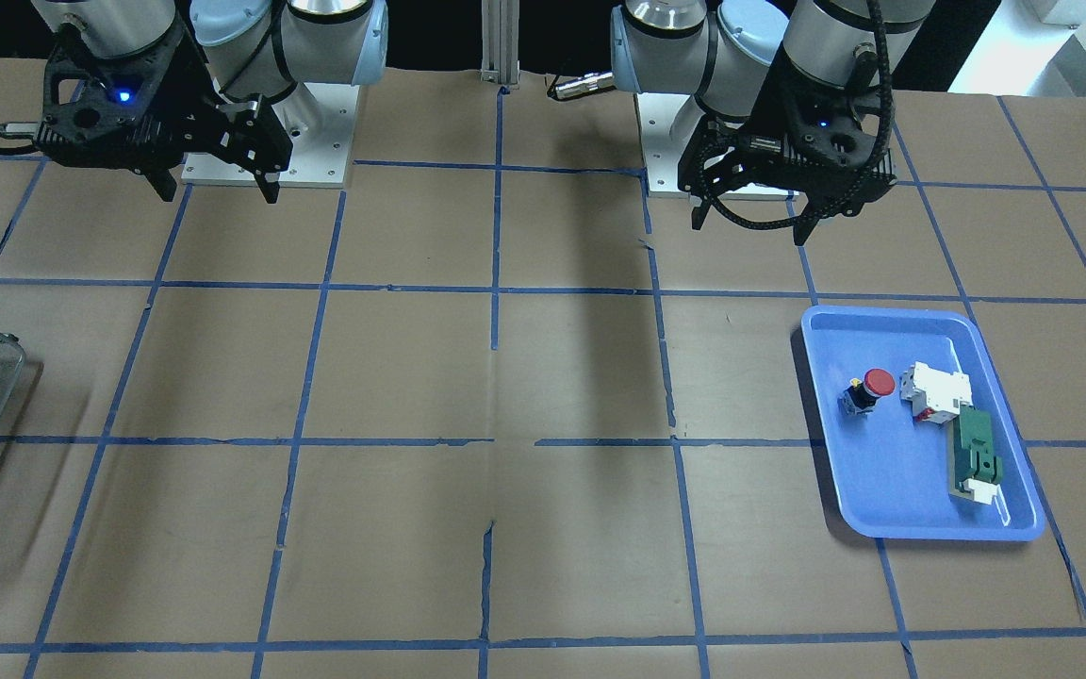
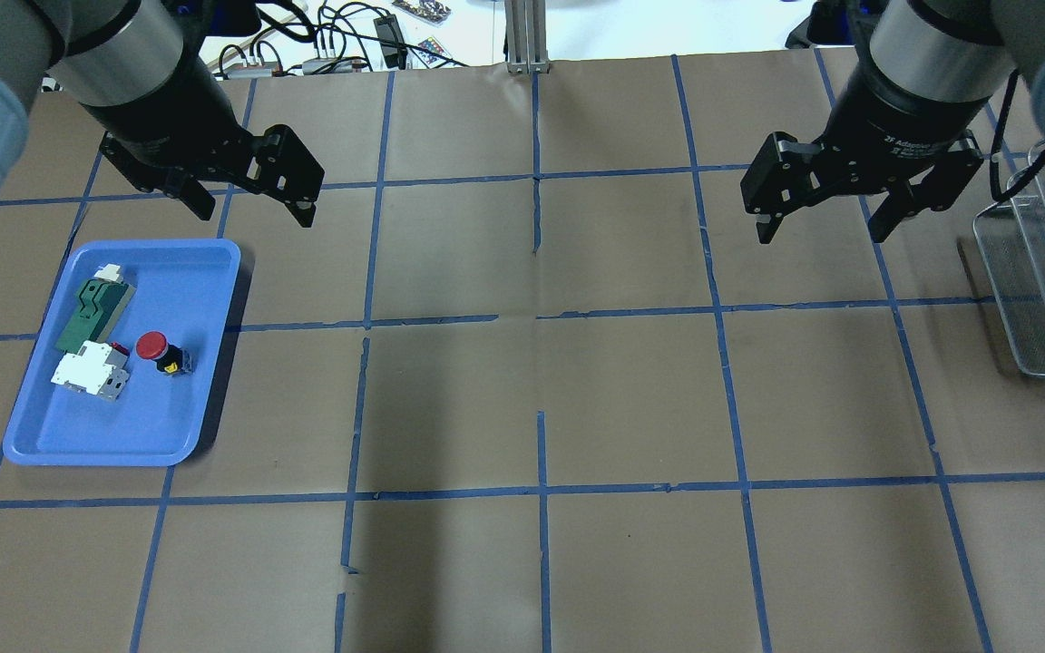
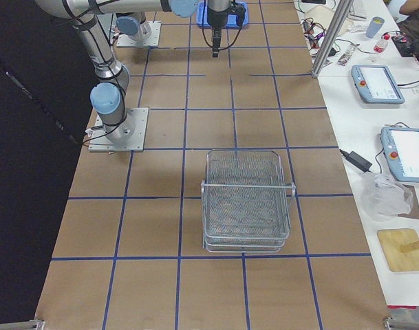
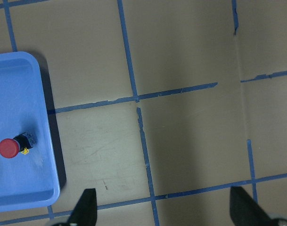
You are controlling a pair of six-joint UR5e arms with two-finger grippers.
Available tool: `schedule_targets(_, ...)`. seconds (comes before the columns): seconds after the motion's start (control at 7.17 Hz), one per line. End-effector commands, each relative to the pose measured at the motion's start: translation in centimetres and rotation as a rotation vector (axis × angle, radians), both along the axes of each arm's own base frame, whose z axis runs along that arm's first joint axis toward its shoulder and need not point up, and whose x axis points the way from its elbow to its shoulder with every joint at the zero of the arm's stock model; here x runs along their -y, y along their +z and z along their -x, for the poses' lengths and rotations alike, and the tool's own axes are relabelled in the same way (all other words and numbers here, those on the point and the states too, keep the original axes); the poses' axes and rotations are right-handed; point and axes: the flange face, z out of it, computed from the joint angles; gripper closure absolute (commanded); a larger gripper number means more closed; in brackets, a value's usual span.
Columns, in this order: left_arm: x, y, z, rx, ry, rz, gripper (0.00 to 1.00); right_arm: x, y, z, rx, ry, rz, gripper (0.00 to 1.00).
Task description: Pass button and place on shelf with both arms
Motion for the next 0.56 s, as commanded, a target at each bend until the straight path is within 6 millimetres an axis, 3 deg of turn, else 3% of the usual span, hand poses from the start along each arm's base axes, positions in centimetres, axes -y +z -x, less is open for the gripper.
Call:
schedule_targets(0.0, 0.8, -0.6, 0.0, -0.006, 0.001, 0.009, 0.0, 0.0, -0.1, 0.0, -0.007, -0.001, -0.002, 0.0)
schedule_targets(0.28, 0.4, 0.6, -0.8, 0.011, 0.006, 0.051, 0.0, 0.1, -0.1, -0.1, 0.0, 0.0, 0.001, 0.0)
schedule_targets(0.42, 1.7, -1.2, -2.5, 0.014, 0.038, 0.016, 0.0, 0.1, -0.1, -0.1, 0.003, 0.0, 0.003, 0.0)
